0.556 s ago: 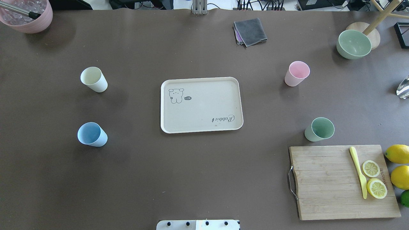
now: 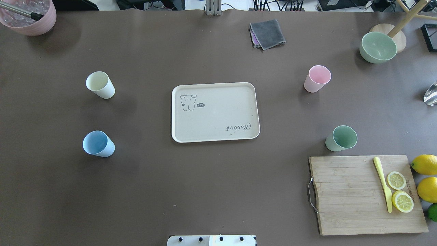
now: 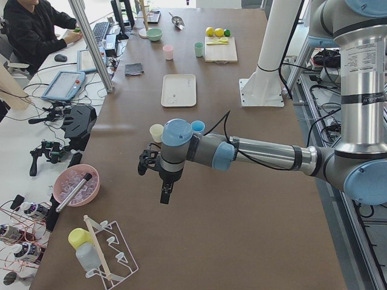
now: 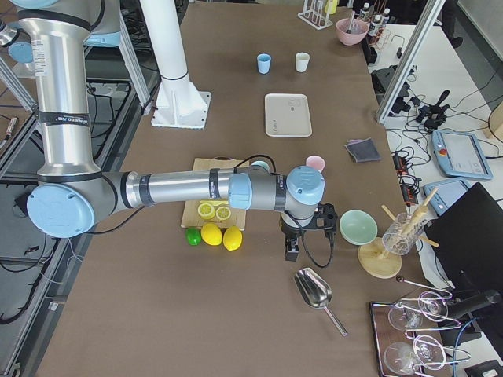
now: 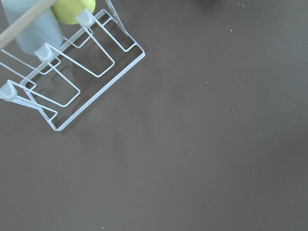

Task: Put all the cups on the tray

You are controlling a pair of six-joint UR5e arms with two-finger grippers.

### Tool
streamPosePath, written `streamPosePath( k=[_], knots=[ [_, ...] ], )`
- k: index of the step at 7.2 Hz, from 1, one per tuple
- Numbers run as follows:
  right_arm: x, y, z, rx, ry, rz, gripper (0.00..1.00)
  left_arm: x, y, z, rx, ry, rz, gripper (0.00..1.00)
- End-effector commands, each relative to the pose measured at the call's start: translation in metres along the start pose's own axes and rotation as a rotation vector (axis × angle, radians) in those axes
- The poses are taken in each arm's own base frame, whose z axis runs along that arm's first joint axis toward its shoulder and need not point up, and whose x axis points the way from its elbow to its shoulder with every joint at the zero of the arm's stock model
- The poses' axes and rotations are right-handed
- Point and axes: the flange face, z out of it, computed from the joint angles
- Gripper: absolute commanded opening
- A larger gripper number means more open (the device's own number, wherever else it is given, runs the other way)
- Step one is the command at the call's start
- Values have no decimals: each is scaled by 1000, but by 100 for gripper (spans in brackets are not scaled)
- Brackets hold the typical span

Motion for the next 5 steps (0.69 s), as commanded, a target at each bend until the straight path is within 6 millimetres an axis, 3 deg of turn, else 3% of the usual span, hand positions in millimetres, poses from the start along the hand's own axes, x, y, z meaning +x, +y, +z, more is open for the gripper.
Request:
streamPosePath(
  k=[1,5],
  knots=[
    [1,1,1,-2,0,3,100,0,0,0,1,-1,0,98],
    [3,4,3,-6,2,6,100,2,-3,-2,5,1,2,98]
  ],
)
